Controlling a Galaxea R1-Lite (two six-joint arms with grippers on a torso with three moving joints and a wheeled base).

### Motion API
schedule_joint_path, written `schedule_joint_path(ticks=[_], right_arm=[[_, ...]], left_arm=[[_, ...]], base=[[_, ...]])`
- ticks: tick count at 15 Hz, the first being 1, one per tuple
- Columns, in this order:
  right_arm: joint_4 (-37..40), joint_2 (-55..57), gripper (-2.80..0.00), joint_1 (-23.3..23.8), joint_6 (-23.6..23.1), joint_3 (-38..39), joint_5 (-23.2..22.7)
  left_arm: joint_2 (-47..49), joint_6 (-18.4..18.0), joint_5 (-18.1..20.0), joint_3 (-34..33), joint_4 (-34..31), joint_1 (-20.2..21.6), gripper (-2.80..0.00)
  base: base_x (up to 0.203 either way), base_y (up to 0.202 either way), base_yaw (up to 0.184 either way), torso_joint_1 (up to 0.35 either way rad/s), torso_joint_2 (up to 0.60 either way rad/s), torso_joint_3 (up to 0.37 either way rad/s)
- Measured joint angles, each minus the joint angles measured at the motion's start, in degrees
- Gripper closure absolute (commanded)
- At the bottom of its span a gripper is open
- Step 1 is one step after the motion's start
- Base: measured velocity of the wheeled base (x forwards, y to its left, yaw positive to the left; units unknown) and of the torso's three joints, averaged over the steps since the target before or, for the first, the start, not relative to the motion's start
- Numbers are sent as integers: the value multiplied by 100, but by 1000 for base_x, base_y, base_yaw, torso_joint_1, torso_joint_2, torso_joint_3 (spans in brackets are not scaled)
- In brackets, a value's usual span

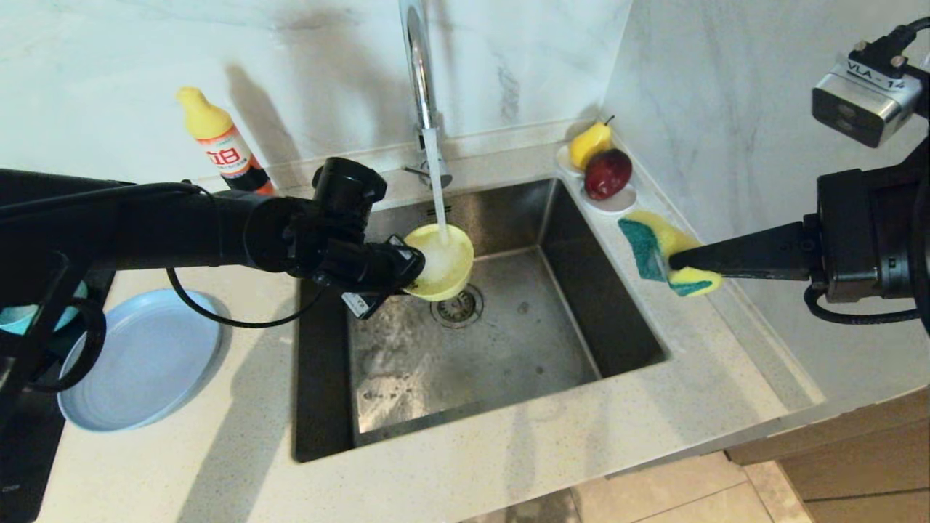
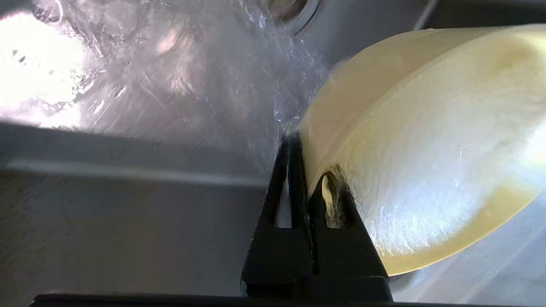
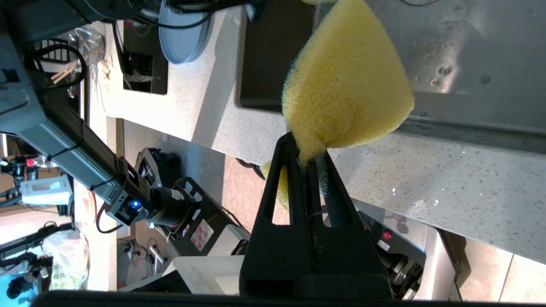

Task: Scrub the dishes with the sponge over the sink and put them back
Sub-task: Rinse the bowl

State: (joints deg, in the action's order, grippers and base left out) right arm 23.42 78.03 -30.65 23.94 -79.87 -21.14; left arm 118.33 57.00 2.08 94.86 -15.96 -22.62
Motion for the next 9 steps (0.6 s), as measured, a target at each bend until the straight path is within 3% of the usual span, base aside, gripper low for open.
schedule_joint_path(ticks=[5, 9], right_arm=[[0, -41, 0, 0, 1, 13, 0], [9, -52, 0, 0, 6, 50, -5]], left_arm=[[-168, -232, -123, -658, 9, -91, 0], [-391, -482, -783, -993, 56, -75, 0]], base=[[0, 0, 0, 0, 0, 0], [0, 0, 0, 0, 0, 0]])
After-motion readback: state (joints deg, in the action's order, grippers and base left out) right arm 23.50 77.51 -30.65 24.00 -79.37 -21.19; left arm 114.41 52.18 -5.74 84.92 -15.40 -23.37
